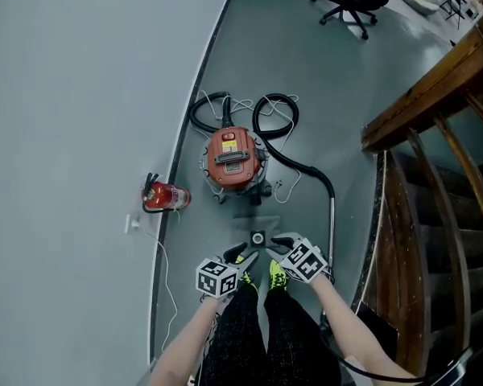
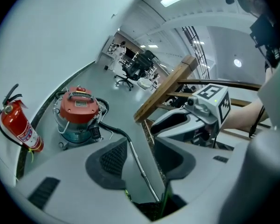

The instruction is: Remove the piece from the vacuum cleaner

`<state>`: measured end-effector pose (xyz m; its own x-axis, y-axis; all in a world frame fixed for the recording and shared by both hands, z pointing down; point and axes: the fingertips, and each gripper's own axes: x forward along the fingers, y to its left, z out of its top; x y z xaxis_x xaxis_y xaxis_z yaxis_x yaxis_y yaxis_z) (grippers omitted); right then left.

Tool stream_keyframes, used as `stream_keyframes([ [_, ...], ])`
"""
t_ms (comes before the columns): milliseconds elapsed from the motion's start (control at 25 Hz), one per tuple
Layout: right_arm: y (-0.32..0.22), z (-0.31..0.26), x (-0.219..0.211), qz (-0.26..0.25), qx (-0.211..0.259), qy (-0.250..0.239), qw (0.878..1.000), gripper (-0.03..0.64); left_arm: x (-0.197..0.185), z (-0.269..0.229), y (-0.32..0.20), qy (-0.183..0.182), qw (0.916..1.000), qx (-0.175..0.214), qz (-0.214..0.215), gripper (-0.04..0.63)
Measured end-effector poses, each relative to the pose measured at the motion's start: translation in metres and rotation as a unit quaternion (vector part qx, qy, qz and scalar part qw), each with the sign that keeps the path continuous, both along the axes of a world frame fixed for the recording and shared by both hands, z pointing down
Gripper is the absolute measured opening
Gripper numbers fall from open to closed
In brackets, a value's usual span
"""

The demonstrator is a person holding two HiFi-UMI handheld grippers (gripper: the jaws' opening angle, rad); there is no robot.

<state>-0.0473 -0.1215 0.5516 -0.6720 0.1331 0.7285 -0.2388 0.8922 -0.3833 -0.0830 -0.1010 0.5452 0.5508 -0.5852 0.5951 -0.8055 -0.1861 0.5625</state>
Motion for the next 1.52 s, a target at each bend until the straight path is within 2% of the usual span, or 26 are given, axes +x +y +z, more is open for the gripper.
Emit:
stream_keyframes([
  [160, 0.001, -0.021, 0.003, 0.007, -0.002, -0.007, 1.000, 0.118, 0.004, -0.024, 0.001, -0.001, 1.0000, 0.003, -0.001, 0.190],
  [400, 0.008, -0.047, 0.009, 0.011, -0.007, -0.019, 1.000, 0.117, 0.006, -0.052, -0.006, 0.009, 0.9993, 0.005, -0.036, 0.186],
  [640, 0.013, -0.079, 0.010, 0.019, -0.024, -0.049, 0.998, 0.117, 0.003, -0.088, -0.013, -0.019, 0.9985, 0.029, -0.041, 0.160],
  [720, 0.010, -0.088, 0.012, 0.019, -0.016, -0.055, 0.998, 0.112, 0.005, -0.100, -0.013, -0.027, 0.9980, 0.038, -0.044, 0.136],
  [800, 0.007, -0.098, 0.012, 0.016, -0.007, -0.065, 0.998, 0.101, 0.003, -0.110, -0.014, -0.035, 0.9968, 0.052, -0.050, 0.049],
  [840, 0.004, -0.103, 0.012, 0.014, -0.003, -0.071, 0.997, 0.095, 0.003, -0.115, -0.015, -0.037, 0.9962, 0.057, -0.054, 0.034],
  [960, 0.004, -0.114, 0.015, 0.007, 0.006, -0.079, 0.997, 0.076, 0.009, -0.124, -0.010, -0.030, 0.9955, 0.065, -0.062, 0.020],
  [1160, 0.005, -0.125, 0.025, 0.014, 0.000, -0.089, 0.996, 0.048, 0.021, -0.129, 0.003, -0.026, 0.9965, 0.064, -0.048, 0.011],
  [1520, 0.020, -0.144, 0.031, 0.022, -0.001, -0.095, 0.995, 0.046, 0.024, -0.148, 0.018, -0.005, 0.9950, 0.076, -0.064, 0.009],
])
